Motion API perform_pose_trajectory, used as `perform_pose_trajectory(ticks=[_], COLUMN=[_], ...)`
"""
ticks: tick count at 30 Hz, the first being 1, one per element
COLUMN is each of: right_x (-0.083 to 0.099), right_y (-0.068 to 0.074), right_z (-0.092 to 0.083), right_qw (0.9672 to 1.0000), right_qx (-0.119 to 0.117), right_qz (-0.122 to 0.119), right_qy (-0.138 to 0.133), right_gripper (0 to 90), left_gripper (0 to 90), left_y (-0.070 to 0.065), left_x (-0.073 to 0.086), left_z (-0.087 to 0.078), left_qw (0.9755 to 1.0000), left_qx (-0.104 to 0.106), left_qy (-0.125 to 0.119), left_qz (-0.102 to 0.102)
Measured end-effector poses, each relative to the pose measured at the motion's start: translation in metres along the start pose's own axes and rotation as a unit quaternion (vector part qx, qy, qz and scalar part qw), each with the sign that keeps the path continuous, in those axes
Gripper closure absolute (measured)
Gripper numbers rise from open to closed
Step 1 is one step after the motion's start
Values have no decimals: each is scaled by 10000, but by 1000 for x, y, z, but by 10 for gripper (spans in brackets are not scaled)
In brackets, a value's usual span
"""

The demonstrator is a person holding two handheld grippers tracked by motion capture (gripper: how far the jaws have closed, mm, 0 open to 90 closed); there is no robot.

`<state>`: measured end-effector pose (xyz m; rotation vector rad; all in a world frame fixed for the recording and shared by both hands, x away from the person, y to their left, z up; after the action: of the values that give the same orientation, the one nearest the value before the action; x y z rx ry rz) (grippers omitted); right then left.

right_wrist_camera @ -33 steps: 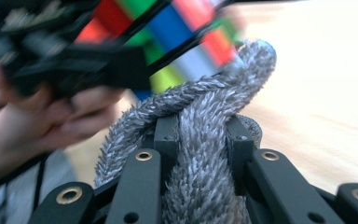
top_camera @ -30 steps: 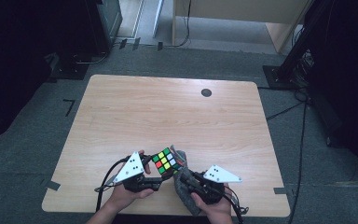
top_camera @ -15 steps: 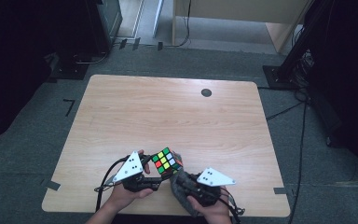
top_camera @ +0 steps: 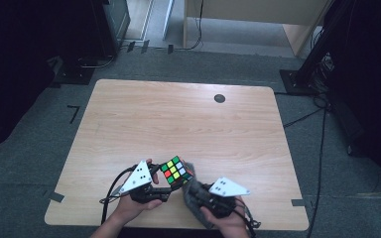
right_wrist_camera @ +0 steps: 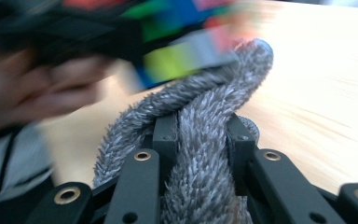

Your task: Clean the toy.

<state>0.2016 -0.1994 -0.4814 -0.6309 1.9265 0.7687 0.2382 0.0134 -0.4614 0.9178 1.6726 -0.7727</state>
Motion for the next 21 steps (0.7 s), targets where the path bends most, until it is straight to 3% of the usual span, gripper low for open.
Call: perform_pose_trajectory(ticks=[1,2,4,5,6,7,8,10,13,14,15,16,18,21], right_x=[0,-2,-6,-11,-14,-14,-18,-21,-21,-18,-18,-14,-10,-8], right_y=[0,-9,-21,-24,-23,-23,-18,-11,-6,-8,-8,-12,-16,-20], right_z=[0,-5,-16,-25,-29,-29,-33,-35,-34,-31,-31,-26,-21,-19], right_qw=[10000,9996,9973,9947,9929,9929,9886,9863,9866,9857,9857,9864,9911,9936], right_qx=[0,145,208,34,-135,-135,-510,-778,-797,-732,-732,-593,-329,-140], right_qz=[0,221,538,649,710,710,781,697,649,870,870,1049,947,882], right_qy=[0,-131,-454,-795,-947,-947,-1180,-1276,-1267,-1242,-1242,-1118,-878,-689], right_gripper=[727,728,727,726,725,725,725,726,726,727,727,729,730,730], left_gripper=[342,342,342,342,342,342,342,342,342,342,342,342,342,342], left_y=[0,-1,-3,-6,-9,-12,-16,-25,-28,-29,-29,-29,-29,-28], left_x=[0,1,2,3,4,6,7,10,10,10,9,8,8,7], left_z=[0,1,2,4,5,6,8,12,12,12,11,10,9,9], left_qw=[10000,10000,9999,9996,9992,9985,9977,9953,9946,9947,9948,9949,9947,9953], left_qx=[0,10,102,164,219,261,297,467,580,585,616,639,611,597], left_qy=[0,19,60,87,124,176,229,331,306,280,245,200,203,181], left_qz=[0,34,121,197,317,452,566,788,801,800,776,759,799,747])
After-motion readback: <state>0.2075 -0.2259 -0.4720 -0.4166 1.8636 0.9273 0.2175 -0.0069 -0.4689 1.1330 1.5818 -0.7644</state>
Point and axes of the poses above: each handheld gripper's, and its own axes: z roughly forward along the jaws, x roughly out of its underside, y roughly to its left, the point moved 3 cm from there along z, roughly forward along the jaws, and after that the axes turned 4 degrees about -x, right-handed, at the moved point
